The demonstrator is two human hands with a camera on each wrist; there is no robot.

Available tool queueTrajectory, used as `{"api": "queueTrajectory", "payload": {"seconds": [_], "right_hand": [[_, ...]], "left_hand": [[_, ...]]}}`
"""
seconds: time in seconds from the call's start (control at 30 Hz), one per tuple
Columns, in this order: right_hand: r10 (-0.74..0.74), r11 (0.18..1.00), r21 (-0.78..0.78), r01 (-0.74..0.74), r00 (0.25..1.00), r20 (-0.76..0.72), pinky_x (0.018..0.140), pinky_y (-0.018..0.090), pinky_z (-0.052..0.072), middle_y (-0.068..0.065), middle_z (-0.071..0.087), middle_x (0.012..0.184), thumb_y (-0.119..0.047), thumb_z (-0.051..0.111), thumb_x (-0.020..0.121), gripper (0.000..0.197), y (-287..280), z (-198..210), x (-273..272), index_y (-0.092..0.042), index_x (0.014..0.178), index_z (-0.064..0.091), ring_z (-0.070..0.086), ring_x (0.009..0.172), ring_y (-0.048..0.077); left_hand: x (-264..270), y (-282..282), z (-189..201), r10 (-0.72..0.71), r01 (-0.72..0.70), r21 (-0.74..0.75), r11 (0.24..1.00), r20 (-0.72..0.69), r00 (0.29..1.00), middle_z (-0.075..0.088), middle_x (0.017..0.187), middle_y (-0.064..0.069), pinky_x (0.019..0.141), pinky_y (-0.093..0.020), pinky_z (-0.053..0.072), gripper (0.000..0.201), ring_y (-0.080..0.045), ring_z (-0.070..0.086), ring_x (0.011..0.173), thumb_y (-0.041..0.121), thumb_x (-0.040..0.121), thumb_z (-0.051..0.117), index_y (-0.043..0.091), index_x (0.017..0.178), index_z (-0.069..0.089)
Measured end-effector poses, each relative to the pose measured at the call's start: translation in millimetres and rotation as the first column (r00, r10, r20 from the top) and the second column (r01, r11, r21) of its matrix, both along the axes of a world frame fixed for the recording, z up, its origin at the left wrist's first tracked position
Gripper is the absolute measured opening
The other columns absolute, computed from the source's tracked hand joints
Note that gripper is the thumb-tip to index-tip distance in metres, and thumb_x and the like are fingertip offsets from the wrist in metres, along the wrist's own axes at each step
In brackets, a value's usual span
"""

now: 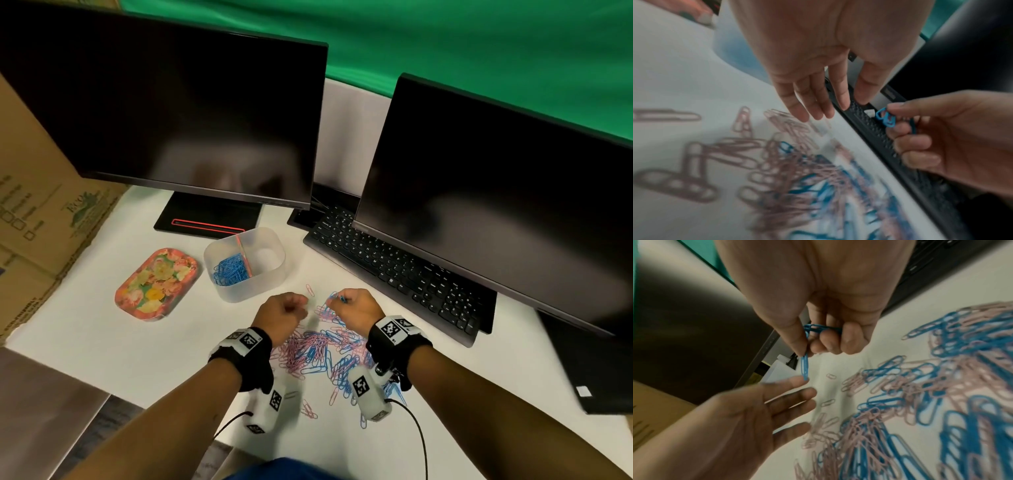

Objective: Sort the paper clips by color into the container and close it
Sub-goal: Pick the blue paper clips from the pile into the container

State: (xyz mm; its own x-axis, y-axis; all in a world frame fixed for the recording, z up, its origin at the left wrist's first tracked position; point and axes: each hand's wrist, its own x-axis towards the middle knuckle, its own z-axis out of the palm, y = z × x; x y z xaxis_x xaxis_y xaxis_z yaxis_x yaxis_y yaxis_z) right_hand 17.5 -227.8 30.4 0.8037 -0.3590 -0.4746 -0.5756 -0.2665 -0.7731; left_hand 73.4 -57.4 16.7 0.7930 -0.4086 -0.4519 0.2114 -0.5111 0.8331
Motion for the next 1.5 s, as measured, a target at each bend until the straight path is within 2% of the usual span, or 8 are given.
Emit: {"api": "queueTrajectory", "payload": {"seconds": [0.27, 0.37, 0.73, 0.93, 1.1, 1.27, 1.37, 1.5], "right_hand": [[0.167, 0.983, 0.067, -0.169, 0.986, 0.027, 0.069, 0.038, 0.06, 0.006, 0.069, 0.075, -0.021, 0.062, 0.085, 0.01, 42, 45, 35, -0.024, 0.078, 0.069, 0.068, 0.067, 0.022], [0.258, 0.965, -0.063, -0.254, 0.963, 0.074, 0.09, 0.039, 0.054, 0.004, 0.072, 0.104, -0.025, 0.055, 0.088, 0.024, 49, 59, 43, -0.02, 0.105, 0.071, 0.067, 0.096, 0.023], [0.016, 0.996, 0.078, -0.037, 0.97, 0.244, 0.087, 0.036, 0.052, 0.009, 0.068, 0.094, -0.007, 0.045, 0.093, 0.024, 12, 81, 40, -0.01, 0.103, 0.067, 0.064, 0.086, 0.02], [-0.022, 0.999, 0.034, 0.02, 0.997, 0.07, 0.087, 0.036, 0.05, 0.013, 0.064, 0.092, -0.003, 0.045, 0.094, 0.023, -14, 48, 13, -0.003, 0.106, 0.064, 0.059, 0.087, 0.022], [0.027, 0.98, -0.196, -0.041, 0.997, -0.075, 0.09, 0.038, 0.054, 0.002, 0.069, 0.084, -0.015, 0.057, 0.084, 0.02, -33, 14, -8, -0.023, 0.09, 0.074, 0.063, 0.081, 0.021], [0.093, 0.909, -0.384, -0.163, 0.977, -0.193, 0.078, 0.016, 0.046, -0.001, 0.071, 0.094, -0.008, 0.052, 0.085, 0.027, -32, 6, -20, -0.017, 0.097, 0.073, 0.064, 0.087, 0.018], [0.144, 0.882, -0.408, -0.235, 0.96, -0.241, 0.083, 0.024, 0.052, 0.005, 0.07, 0.105, -0.01, 0.051, 0.084, 0.027, -25, 0, -17, -0.02, 0.099, 0.071, 0.065, 0.094, 0.023], [0.262, 0.807, -0.455, -0.375, 0.92, -0.293, 0.092, 0.031, 0.052, 0.004, 0.065, 0.114, -0.017, 0.058, 0.086, 0.025, -15, -11, -12, -0.021, 0.11, 0.065, 0.061, 0.103, 0.022]], "left_hand": [[-1, -21, 41, 0.154, -0.553, -0.415, 0.722, -0.683, 0.714, 0.069, 0.08, -0.011, 0.059, -0.028, 0.058, 0.052, -0.017, 0.066, 0.065, 0.047, 0.1, 0.034, 0.004, 0.106, 0.063], [7, -13, 46, 0.18, -0.65, -0.423, 0.631, -0.736, 0.653, 0.065, 0.098, -0.016, 0.059, -0.03, 0.06, 0.052, -0.022, 0.065, 0.078, 0.045, 0.1, 0.034, 0.002, 0.121, 0.055], [65, 49, 73, 0.353, -0.805, -0.399, 0.438, -0.748, 0.563, 0.058, 0.095, -0.014, 0.083, -0.039, 0.051, 0.047, -0.025, 0.059, 0.09, 0.049, 0.098, 0.035, 0.006, 0.099, 0.055], [93, 62, 78, 0.528, -0.856, -0.24, 0.459, -0.701, 0.479, 0.05, 0.111, -0.018, 0.098, -0.041, 0.045, 0.054, -0.032, 0.053, 0.106, 0.048, 0.095, 0.048, 0.005, 0.126, 0.04], [91, 51, 70, 0.585, -0.723, -0.192, 0.664, -0.469, 0.662, 0.041, 0.143, -0.022, 0.106, -0.047, 0.041, 0.058, -0.035, 0.046, 0.128, 0.042, 0.092, 0.055, 0.01, 0.139, 0.039], [52, 22, 52, 0.217, -0.205, -0.087, 0.975, 0.17, 0.961, 0.068, 0.108, -0.004, 0.092, -0.033, 0.05, 0.014, -0.021, 0.063, 0.093, 0.015, 0.087, 0.067, 0.016, 0.101, 0.067], [25, 9, 35, -0.136, 0.101, 0.131, 0.986, 0.288, 0.948, 0.07, 0.081, 0.003, 0.074, -0.021, 0.052, 0.015, -0.017, 0.067, 0.077, 0.006, 0.084, 0.063, 0.019, 0.084, 0.071], [9, 1, 6, -0.432, 0.3, 0.438, 0.848, 0.241, 0.869, 0.07, 0.098, 0.002, 0.087, -0.029, 0.053, 0.025, -0.019, 0.065, 0.094, 0.008, 0.08, 0.058, 0.023, 0.094, 0.071]]}}
